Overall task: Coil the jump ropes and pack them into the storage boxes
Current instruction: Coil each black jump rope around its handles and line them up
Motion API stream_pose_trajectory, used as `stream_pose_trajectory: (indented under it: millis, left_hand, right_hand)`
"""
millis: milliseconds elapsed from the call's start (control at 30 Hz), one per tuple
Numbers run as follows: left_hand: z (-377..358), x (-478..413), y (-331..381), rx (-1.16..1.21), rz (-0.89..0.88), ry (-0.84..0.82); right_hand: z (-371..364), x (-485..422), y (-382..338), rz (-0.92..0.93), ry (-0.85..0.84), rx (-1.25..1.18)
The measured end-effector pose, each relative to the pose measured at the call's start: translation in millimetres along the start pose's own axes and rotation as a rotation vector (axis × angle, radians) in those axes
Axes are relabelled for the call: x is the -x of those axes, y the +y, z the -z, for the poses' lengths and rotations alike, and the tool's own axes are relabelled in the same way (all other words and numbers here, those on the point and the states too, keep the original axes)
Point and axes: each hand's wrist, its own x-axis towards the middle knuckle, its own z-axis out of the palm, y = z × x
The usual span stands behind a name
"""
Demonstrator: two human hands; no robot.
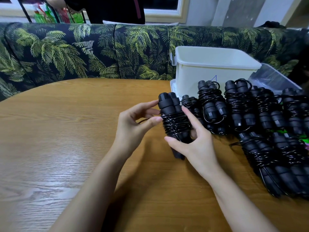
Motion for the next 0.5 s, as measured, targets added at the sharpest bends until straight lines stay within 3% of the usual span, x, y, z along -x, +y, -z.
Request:
stream_pose_trajectory:
  millis: [133,300,500]
  left_hand:
    - [2.1,-1.8,-0.7,0.136,0.131,-0.013]
    - [3.2,-1.5,-1.1,0.248,0.284,-0.27]
    - [-5.0,2.7,6.4,0.215,0.311,-0.109]
  right_hand:
    - [1.4,0.5,-2.3,-0.037,-0.107,-0.117]
    - [0.1,0.9,0.3,-0.068,-0.204,-0.24]
    - [-0.6,1.4,0.4,0.008,-0.182,-0.078]
